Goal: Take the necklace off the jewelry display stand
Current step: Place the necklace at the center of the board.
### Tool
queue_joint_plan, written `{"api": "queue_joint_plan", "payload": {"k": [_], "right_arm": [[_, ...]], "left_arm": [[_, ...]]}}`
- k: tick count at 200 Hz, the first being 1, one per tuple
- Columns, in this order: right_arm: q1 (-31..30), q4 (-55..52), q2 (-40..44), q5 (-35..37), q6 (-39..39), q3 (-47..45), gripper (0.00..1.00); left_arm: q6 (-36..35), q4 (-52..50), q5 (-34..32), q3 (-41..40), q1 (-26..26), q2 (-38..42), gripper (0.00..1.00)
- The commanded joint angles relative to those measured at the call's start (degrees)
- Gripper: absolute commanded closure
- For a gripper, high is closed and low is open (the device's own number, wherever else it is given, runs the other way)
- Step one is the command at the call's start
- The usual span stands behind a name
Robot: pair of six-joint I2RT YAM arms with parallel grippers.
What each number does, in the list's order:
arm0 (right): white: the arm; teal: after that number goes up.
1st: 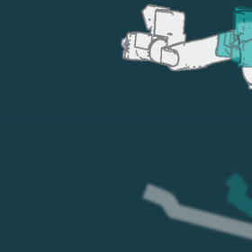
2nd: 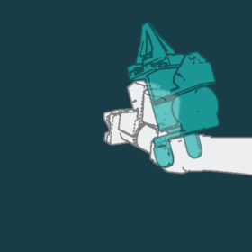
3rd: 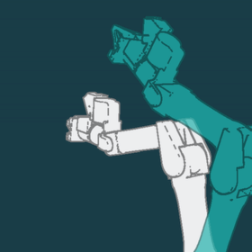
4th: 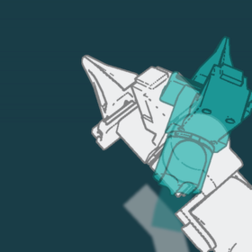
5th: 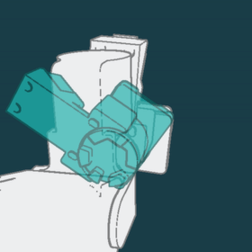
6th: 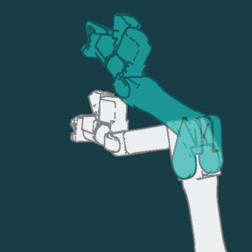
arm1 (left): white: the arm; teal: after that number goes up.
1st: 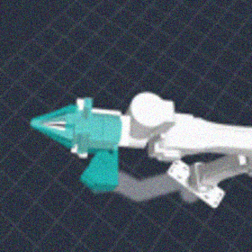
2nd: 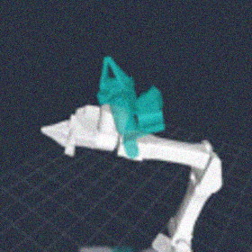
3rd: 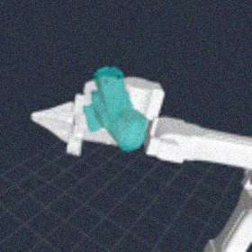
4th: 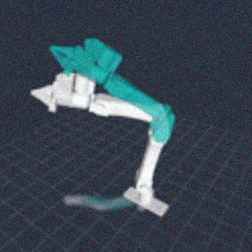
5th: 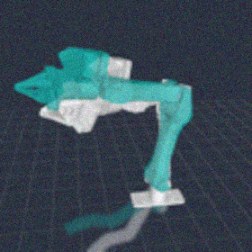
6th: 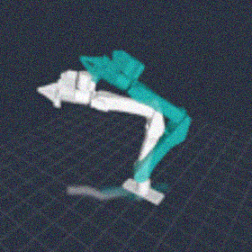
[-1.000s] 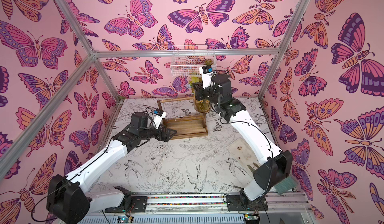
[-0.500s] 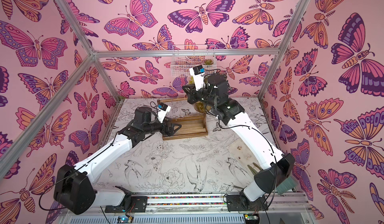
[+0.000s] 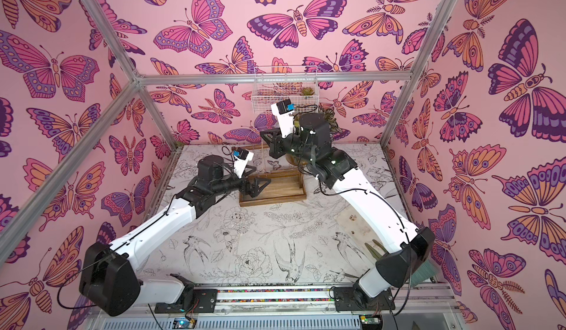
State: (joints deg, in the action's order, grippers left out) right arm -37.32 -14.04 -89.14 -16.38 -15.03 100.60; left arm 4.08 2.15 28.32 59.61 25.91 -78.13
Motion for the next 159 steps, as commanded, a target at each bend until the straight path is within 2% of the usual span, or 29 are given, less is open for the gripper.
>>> {"api": "queue_joint_plan", "payload": {"k": [1,87,113,159], "right_arm": [[-0.9,0.7,0.7,-0.9,-0.7,2.7,1.00],[-1.0,-0.1,2.2,-1.1,-0.8,3.7,1.00],[-1.0,0.0,2.2,-1.3,-0.9,4.0,1.00],[-1.0,-0.4,2.3,-0.8,-0.4,4.3,1.00]], "left_arm": [[-1.2,2.8,-1.8,1.0,0.3,-0.5,0.01],[-1.2,8.5,4.4,5.1,2.0,-4.0,0.08],[-1.5,8.7,3.8,6.0,2.3,-4.6,0.17],[-1.6,9.1,3.6,5.1,2.6,-3.0,0.40]]}}
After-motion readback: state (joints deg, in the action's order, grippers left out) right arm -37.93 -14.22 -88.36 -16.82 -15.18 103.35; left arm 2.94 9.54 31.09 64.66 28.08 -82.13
